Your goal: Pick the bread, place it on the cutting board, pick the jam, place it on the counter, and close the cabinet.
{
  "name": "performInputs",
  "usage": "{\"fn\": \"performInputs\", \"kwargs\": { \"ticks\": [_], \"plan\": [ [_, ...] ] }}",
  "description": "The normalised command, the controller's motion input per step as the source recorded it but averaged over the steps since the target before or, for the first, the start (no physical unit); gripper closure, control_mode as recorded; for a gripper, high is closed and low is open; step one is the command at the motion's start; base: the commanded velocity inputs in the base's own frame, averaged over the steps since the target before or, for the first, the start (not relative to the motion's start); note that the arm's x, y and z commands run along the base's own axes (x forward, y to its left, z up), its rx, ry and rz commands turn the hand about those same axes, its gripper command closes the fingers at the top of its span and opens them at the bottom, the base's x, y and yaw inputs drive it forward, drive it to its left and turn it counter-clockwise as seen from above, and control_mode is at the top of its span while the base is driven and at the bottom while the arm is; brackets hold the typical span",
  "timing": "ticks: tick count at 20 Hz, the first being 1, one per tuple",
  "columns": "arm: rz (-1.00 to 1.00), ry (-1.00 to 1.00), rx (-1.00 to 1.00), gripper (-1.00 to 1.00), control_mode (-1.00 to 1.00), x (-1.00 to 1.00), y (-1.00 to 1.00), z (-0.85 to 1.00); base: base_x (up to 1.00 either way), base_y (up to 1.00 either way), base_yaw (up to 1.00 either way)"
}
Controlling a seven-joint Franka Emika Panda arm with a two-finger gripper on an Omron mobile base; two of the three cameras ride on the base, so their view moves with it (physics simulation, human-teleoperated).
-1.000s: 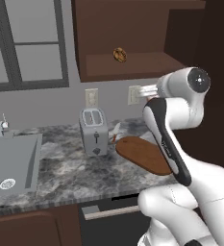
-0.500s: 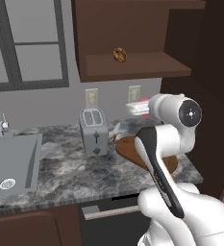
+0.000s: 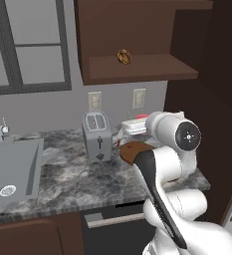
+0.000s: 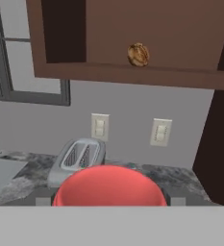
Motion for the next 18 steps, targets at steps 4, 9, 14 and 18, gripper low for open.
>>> {"fn": "performInputs", "kwargs": {
  "ticks": [4,9,14,18],
  "plan": [
    [0.00,0.00,0.00,1.00,-1.00,-0.28,0.29,-0.28,0.00,0.00,0.00],
    [0.00,0.00,0.00,1.00,-1.00,-0.15,0.33,-0.25,0.00,0.00,0.00],
    [0.00,0.00,0.00,1.00,-1.00,-0.01,0.35,-0.33,0.00,0.00,0.00],
    [0.00,0.00,0.00,1.00,-1.00,0.00,0.34,-0.35,0.00,0.00,0.00]
  ]
}}
